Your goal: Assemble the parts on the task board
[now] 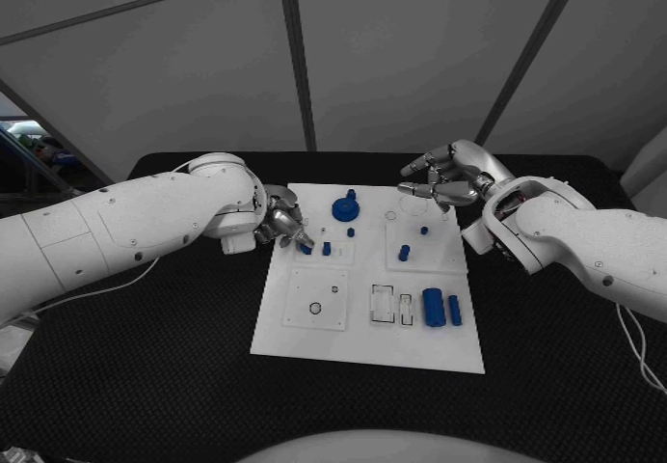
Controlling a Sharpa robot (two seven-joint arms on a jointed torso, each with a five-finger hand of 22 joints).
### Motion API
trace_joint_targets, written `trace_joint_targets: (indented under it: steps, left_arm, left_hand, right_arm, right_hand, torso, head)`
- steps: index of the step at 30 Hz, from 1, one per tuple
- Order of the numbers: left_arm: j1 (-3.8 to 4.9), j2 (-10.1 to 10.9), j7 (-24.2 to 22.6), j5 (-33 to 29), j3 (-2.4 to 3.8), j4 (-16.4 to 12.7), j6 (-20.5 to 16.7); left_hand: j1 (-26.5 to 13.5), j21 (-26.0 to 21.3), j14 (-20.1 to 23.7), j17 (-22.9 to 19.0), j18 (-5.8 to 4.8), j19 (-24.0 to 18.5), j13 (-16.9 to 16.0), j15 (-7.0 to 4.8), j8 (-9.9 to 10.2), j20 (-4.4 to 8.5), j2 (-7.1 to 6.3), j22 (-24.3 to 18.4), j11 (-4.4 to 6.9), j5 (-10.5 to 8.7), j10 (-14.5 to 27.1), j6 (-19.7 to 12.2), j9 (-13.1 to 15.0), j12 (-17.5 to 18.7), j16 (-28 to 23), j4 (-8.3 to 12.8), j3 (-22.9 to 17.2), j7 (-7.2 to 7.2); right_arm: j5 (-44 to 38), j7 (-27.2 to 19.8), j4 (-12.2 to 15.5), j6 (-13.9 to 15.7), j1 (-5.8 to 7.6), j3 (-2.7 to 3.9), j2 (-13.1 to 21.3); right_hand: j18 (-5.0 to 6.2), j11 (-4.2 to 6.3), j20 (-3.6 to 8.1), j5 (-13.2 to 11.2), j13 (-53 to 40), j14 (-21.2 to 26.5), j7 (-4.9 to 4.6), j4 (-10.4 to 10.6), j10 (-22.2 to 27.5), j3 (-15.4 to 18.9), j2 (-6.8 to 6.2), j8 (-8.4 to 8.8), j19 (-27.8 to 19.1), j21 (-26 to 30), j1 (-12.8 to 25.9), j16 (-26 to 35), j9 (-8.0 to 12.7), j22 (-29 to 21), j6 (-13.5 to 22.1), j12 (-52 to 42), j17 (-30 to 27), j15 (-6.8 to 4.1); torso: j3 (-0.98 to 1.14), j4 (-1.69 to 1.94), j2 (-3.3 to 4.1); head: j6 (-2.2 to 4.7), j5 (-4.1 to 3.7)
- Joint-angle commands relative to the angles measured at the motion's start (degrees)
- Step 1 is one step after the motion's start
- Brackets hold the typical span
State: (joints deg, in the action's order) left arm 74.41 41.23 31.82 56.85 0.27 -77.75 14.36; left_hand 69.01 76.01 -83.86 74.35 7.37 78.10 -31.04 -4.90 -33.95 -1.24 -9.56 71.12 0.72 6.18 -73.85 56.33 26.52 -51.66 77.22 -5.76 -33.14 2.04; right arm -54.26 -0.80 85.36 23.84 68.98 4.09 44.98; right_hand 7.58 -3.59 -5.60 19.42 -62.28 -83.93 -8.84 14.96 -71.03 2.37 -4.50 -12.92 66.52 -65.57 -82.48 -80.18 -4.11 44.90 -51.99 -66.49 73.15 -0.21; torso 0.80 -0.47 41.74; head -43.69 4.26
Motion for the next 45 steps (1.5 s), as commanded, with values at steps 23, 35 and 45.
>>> trace_joint_targets:
  steps: [23, 35, 45]
  left_arm:
    - [-0.07, -2.5, 2.8, 0.7, -0.09, 2.3, 4.8]
    - [-0.06, -3.2, 3.2, 1.7, -0.09, 2.9, 4.0]
    - [-0.07, -3.3, 3.2, 1.8, -0.09, 3.2, 4.1]
  left_hand:
    - [-1.5, 0.6, -2.5, 0.1, -2.73, 0.5, -1.0, -0.56, -0.2, 0.11, 0.26, 0.5, 1.85, 0.59, -3.2, 1.2, 0.4, -0.6, 0.3, 6.9, -8.5, -0.42]
    - [-4.6, 1.5, -2.6, 0.1, -3.03, 1.3, -2.4, -1.06, -1.1, 0.53, -0.05, 1.9, 2.59, 0.29, -4.3, 3.0, 1.2, -1.6, 0.4, 5.7, -6.2, -1.50]
    - [-6.9, 2.0, -2.6, 0.2, -3.23, 1.7, -3.3, -1.54, -1.2, 1.01, -0.25, 2.8, 3.10, 0.09, -4.8, 4.6, 1.7, -2.1, 0.4, 4.1, 1.8, -2.18]
  right_arm:
    - [0.1, -0.4, 0.0, -0.2, 0.08, 0.04, 0.2]
    - [0.1, -0.4, 0.0, -0.1, 0.08, 0.04, 0.4]
    - [0.1, -0.7, -0.1, -0.2, 0.08, 0.04, 0.5]
  right_hand:
    - [0.85, 0.00, 0.07, 0.4, 0.1, -2.0, 0.30, 0.2, 0.5, -0.1, 0.56, -0.27, -0.2, 0.4, 0.1, 0.4, 0.1, -0.1, -0.1, 0.2, -0.1, -0.50]
    - [0.86, 0.00, 0.07, 0.4, 0.1, -2.0, 0.29, 0.1, 0.5, -0.1, 0.56, -0.29, -0.3, 0.4, 0.1, 0.5, 0.1, -0.2, -0.1, 0.2, -0.2, -0.50]
    - [0.87, 0.00, 0.08, 0.4, 0.2, -2.0, 0.30, 0.1, 0.6, 0.0, 0.38, -0.31, -0.3, 0.5, 0.0, 0.6, 0.1, -0.3, 0.0, 0.3, -0.2, -0.51]
  torso:
    - [0.04, -0.05, 0.04]
    - [0.00, 0.04, -0.01]
    - [0.02, 0.03, 0.01]
  head:
    - [-0.50, -0.05]
    - [-0.63, -0.12]
    - [-0.61, -0.11]
